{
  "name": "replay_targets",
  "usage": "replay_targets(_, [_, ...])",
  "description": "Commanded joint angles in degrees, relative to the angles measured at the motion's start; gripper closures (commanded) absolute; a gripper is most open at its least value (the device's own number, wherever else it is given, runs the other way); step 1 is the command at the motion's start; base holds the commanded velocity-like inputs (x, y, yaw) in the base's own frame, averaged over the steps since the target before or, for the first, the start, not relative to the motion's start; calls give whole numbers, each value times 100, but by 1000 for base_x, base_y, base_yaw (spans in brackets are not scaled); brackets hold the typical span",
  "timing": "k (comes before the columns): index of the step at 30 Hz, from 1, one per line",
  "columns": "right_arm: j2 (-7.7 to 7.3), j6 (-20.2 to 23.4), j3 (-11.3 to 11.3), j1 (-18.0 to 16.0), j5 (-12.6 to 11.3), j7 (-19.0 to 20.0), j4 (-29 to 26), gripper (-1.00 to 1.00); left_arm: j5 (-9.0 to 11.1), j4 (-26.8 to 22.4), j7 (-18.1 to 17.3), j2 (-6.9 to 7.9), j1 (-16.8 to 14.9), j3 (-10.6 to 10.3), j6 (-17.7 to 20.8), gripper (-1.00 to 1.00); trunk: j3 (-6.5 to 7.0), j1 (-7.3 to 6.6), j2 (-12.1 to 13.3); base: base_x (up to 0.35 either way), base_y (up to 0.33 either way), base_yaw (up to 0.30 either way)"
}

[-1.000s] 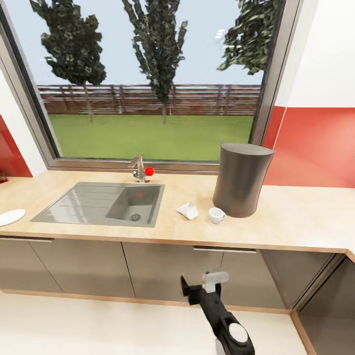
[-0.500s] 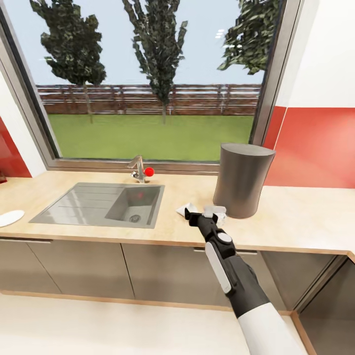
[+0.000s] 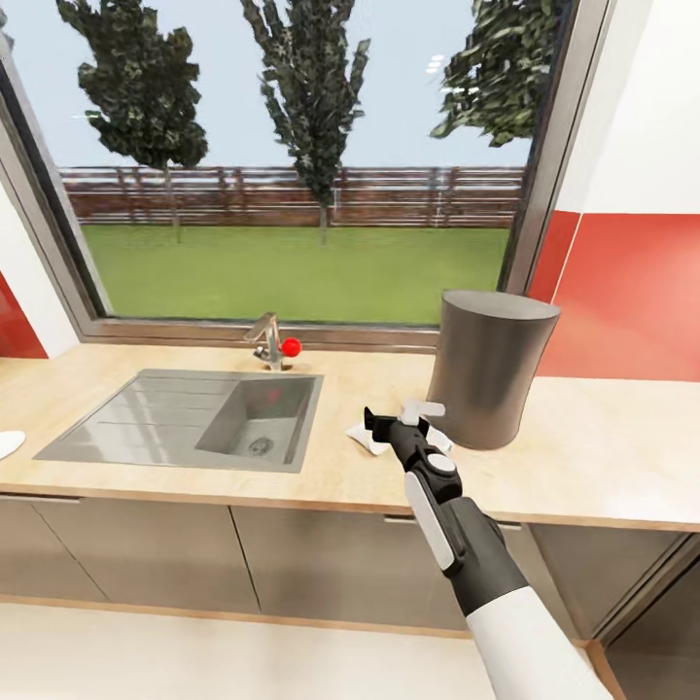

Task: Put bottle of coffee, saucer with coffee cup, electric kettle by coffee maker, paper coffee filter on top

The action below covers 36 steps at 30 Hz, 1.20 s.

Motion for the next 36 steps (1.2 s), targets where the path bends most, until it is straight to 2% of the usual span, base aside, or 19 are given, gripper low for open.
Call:
replay_targets(1, [0,-15,26,-2,-69,-14,26,-100,-26,0,-13,-11,15,-4,-9,-100,-11,5,-11,37,30,0])
replay_targets(4, [0,-111,25,6,-61,82,123,-100,-19,0,-5,2,10,-8,31,-100,-11,5,-11,147,129,0])
replay_targets(17, [0,194,33,17,-88,-64,442,-100,-18,0,-7,17,8,-13,52,-100,-11,5,-11,75,63,0])
replay_targets(28, [0,194,42,18,-90,-65,599,-100,-14,5,1,18,8,-13,50,-100,-11,5,-11,211,231,0])
replay_targets(36, [0,194,39,19,-90,-65,607,-100,-14,3,9,12,8,-14,42,-100,5,5,-11,108,83,-176])
